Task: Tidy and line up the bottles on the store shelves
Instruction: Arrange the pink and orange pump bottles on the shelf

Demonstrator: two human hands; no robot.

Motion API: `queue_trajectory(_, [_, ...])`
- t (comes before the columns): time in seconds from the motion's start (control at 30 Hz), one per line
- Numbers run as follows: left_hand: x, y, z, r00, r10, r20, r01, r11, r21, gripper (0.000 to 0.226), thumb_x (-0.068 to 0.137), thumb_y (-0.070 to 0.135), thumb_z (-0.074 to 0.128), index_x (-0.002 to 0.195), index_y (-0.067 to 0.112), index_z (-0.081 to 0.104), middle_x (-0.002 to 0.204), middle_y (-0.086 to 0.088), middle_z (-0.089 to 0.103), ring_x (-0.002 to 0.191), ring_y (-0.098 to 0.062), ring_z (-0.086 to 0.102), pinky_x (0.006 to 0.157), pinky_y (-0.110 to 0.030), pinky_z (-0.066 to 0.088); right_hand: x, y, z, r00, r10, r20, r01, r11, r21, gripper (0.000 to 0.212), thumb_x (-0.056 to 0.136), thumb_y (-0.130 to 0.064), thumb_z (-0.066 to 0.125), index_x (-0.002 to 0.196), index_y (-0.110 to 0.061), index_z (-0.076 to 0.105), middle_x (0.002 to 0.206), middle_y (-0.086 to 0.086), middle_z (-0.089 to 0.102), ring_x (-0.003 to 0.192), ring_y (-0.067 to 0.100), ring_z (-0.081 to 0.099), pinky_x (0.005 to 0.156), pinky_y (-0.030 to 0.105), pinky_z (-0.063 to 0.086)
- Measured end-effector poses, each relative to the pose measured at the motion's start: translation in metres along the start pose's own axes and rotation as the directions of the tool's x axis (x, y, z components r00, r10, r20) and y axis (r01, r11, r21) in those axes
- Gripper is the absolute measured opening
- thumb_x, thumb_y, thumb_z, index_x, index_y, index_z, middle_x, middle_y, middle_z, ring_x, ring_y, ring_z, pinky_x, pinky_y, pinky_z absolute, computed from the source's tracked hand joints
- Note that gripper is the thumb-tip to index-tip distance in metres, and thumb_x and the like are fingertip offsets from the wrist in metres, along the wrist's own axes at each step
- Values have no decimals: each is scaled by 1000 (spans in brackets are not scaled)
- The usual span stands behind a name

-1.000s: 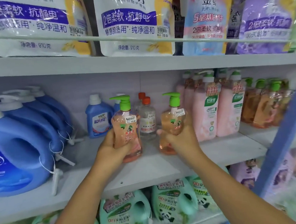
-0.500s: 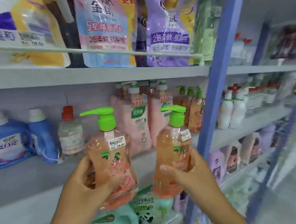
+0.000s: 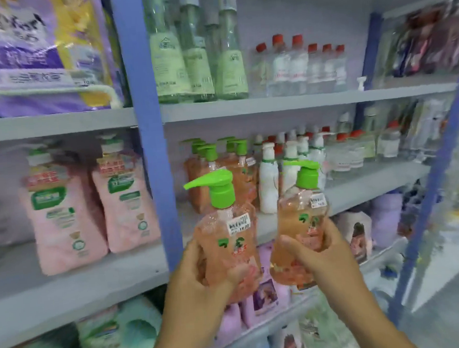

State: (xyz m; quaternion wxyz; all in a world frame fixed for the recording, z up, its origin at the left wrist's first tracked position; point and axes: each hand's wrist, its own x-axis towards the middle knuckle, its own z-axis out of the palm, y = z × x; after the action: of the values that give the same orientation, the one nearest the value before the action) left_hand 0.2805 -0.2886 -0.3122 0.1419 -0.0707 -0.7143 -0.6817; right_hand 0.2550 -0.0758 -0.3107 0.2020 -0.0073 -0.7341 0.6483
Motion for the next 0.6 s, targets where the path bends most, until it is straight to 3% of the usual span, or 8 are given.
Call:
queue_trajectory(0.1, [30, -4, 29, 985, 26, -172, -17, 998, 59, 51, 67, 41, 84, 114, 39, 62, 101, 18, 76, 94, -5, 73, 82, -34, 57, 46, 3, -4, 996, -78, 33, 78, 997, -12, 49, 69, -37, 92, 110, -32, 65, 116, -4, 61, 87, 0, 69, 80, 29, 59])
queue_trajectory(0.2, [63, -11, 48, 929, 102, -355, -59, 990, 129, 45, 77, 26, 81, 115, 38, 58, 97, 28, 71, 88, 2, 69, 75, -27, 52, 81, 8, 11, 987, -147, 66, 149, 988, -35, 47, 74, -27, 90, 112, -26, 64, 108, -7, 52, 84, -14, 60, 70, 5, 48])
queue_trajectory(0.27, [82, -18, 55, 882, 137, -452, -52, 979, 195, 47, 78, 27, 79, 118, 37, 57, 95, 23, 71, 91, -8, 70, 78, -34, 54, 97, 19, 25, 981, -179, 76, 182, 982, -47, 48, 75, -26, 90, 114, -24, 62, 106, -7, 48, 87, -14, 58, 70, 4, 44])
queue_trajectory(0.33, [97, -29, 56, 851, 148, -504, -26, 970, 241, 55, 82, 23, 79, 129, 34, 53, 107, 15, 72, 99, -19, 70, 86, -37, 54, 109, 30, 41, 979, -183, 85, 187, 982, -38, 52, 75, -26, 90, 118, -22, 61, 109, -6, 48, 94, -5, 59, 72, 3, 45])
queue_trajectory(0.4, [107, -36, 55, 819, 156, -553, 18, 955, 296, 64, 85, 22, 77, 141, 30, 45, 126, 1, 68, 111, -26, 66, 94, -38, 51, 121, 41, 55, 977, -189, 95, 193, 981, -32, 64, 73, -33, 89, 128, -24, 59, 115, -11, 51, 106, 5, 60, 88, 14, 50])
queue_trajectory(0.47, [117, -45, 52, 802, 159, -576, 57, 939, 338, 69, 87, 23, 75, 146, 25, 39, 136, -3, 62, 121, -29, 60, 99, -41, 49, 131, 50, 66, 974, -208, 86, 218, 967, -132, 78, 69, -56, 82, 136, -27, 55, 120, -10, 54, 117, 13, 56, 100, 33, 49])
queue_trajectory(0.53, [125, -53, 52, 810, 142, -569, 72, 939, 337, 68, 89, 22, 73, 147, 19, 38, 137, -3, 58, 125, -30, 58, 103, -42, 47, 137, 58, 72, 960, -277, 45, 275, 895, -351, 92, 67, -77, 69, 138, -21, 52, 122, -3, 58, 120, 20, 51, 103, 42, 46])
queue_trajectory(0.6, [135, -61, 52, 813, 126, -568, 90, 937, 337, 69, 90, 24, 72, 148, 16, 35, 140, -9, 56, 127, -32, 56, 105, -49, 47, 139, 62, 75, 951, -310, 11, 282, 851, -443, 95, 70, -79, 66, 140, -17, 49, 124, 3, 58, 121, 25, 49, 102, 44, 45])
